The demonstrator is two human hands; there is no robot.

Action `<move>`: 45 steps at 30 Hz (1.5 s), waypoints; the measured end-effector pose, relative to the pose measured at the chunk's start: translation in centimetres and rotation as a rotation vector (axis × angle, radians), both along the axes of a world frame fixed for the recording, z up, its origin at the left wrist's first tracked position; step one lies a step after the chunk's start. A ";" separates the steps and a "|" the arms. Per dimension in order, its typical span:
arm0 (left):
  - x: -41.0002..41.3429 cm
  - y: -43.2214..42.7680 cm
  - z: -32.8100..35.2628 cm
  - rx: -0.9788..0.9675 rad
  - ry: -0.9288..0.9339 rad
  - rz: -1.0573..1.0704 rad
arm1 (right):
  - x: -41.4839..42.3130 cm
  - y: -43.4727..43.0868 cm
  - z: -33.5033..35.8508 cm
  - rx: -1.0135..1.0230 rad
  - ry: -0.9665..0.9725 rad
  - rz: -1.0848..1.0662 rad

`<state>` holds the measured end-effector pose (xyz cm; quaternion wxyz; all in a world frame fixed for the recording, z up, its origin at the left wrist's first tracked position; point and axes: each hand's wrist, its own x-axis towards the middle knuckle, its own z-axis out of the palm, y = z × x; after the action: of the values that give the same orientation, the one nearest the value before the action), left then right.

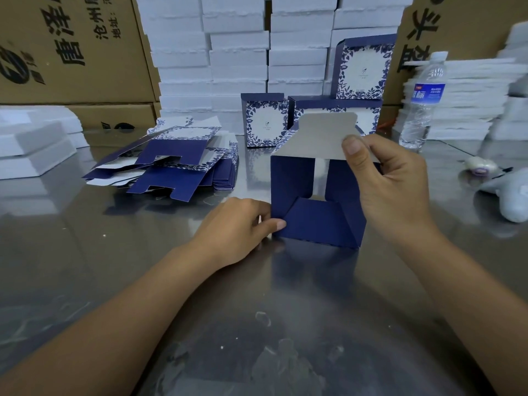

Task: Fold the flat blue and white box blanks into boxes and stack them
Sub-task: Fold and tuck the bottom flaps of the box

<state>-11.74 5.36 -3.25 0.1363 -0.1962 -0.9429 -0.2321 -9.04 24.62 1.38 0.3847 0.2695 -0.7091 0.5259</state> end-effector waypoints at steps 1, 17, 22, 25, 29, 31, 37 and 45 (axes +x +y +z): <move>0.0 0.0 0.0 -0.005 -0.009 -0.010 | -0.1 0.0 0.0 -0.017 0.000 -0.006; -0.1 -0.2 -0.1 0.051 0.031 -0.085 | -0.5 0.5 0.1 -0.224 -0.005 -0.040; 0.8 0.3 1.0 0.210 0.121 -0.081 | -0.2 -0.3 -0.4 -0.083 -0.008 -0.001; 0.9 0.4 1.3 0.285 0.228 -0.028 | -0.1 -0.5 -0.5 -0.038 -0.046 0.028; 1.0 0.6 1.4 0.352 0.308 0.005 | 0.0 -0.2 -0.4 -0.066 -0.120 0.033; 1.1 0.7 1.6 0.407 0.348 0.024 | 0.0 -0.2 -0.5 0.031 -0.128 -0.064; 1.5 1.1 2.3 0.626 0.430 -0.015 | -0.4 0.1 -1.2 0.285 0.033 -0.292; 1.8 1.8 2.1 0.518 0.457 -0.113 | -1.2 0.2 -2.0 0.317 0.270 -0.436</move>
<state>-9.89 7.17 -1.20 0.3762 -0.2541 -0.7854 -0.4208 -10.20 24.87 -0.66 0.5327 0.2348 -0.7658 0.2732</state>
